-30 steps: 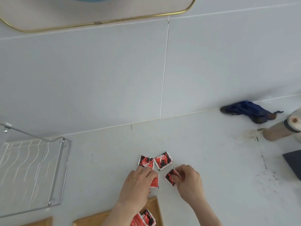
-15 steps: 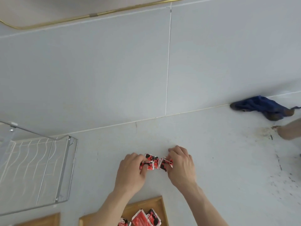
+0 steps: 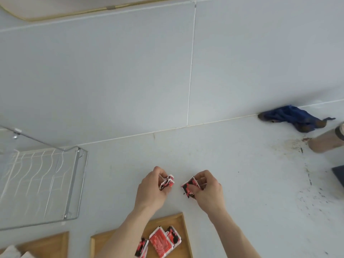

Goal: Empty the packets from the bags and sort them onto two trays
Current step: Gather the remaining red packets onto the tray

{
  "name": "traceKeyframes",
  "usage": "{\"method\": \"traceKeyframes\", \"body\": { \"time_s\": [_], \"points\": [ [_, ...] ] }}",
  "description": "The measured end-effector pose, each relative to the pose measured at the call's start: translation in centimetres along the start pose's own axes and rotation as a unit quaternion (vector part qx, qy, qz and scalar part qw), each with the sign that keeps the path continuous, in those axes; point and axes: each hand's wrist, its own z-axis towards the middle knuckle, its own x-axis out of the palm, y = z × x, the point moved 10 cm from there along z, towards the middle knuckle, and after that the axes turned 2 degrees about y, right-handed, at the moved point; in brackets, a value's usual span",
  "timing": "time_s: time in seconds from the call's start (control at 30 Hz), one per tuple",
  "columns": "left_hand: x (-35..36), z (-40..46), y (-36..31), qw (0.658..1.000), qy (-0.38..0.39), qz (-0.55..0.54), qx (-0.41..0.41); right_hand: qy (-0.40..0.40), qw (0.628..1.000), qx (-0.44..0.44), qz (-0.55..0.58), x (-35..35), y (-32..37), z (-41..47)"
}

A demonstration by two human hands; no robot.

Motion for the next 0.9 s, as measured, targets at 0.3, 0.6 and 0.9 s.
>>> {"method": "traceKeyframes", "body": {
  "time_s": [0.3,0.6,0.9],
  "points": [
    [-3.1,-7.8,7.8,0.976,-0.037,-0.181,-0.119,0.048,0.995,0.017,0.091,3.5,-0.2,-6.4],
    [-2.9,-13.7,13.1,0.952,-0.037,-0.249,-0.172,0.080,0.995,-0.045,0.037,7.7,-0.3,-11.5],
    [-2.6,-15.9,14.9,0.982,-0.026,-0.125,-0.141,0.004,0.946,-0.228,-0.229,10.2,0.3,-15.1]
  ]
}}
